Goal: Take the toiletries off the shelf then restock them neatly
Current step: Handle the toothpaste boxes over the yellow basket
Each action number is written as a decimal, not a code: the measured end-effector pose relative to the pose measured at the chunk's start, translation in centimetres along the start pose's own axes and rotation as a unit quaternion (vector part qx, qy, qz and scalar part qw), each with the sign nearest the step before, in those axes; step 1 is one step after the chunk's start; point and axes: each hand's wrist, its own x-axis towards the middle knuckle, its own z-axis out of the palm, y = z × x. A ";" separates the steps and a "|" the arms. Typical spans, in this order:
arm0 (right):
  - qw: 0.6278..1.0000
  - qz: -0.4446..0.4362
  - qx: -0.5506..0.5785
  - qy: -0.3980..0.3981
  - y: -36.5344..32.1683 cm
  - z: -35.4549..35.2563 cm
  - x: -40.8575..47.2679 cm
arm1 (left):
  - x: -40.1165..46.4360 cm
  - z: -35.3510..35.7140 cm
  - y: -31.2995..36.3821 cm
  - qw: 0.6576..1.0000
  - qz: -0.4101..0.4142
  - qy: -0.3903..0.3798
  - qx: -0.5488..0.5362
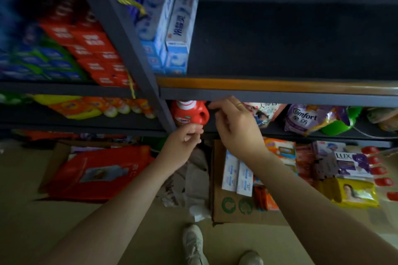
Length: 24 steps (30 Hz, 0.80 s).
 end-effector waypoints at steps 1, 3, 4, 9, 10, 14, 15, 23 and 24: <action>1.000 -0.005 -0.010 -0.009 -0.8 0.2 1.2 | -0.4 -1.3 0.8 0.999 0.025 0.019 0.007; 0.998 -0.011 -0.055 -0.032 -2.0 0.6 4.2 | -1.2 -3.9 2.3 0.996 0.056 0.055 0.030; 0.995 -0.012 -0.086 -0.048 -2.4 1.0 5.8 | -1.4 -5.2 2.8 0.994 0.070 0.072 0.049; 0.969 0.018 -0.206 -0.131 -2.6 2.9 12.5 | -1.8 -9.8 4.5 0.973 0.126 0.110 0.157; 0.967 0.028 -0.211 -0.142 -2.3 3.2 13.3 | -1.7 -10.2 4.7 0.969 0.139 0.111 0.172; 0.962 0.023 -0.237 -0.136 -0.7 3.2 13.6 | -1.2 -10.7 4.7 0.956 0.186 0.110 0.199; 0.972 0.005 -0.218 -0.085 -0.5 3.1 13.1 | -1.0 -10.6 4.6 0.956 0.187 0.112 0.198; 0.906 0.358 0.221 0.039 1.1 2.9 16.7 | 0.6 -8.9 4.1 0.968 0.155 0.118 0.155; 0.895 0.388 0.220 0.019 1.1 3.1 17.2 | 0.7 -8.9 4.0 0.968 0.151 0.121 0.157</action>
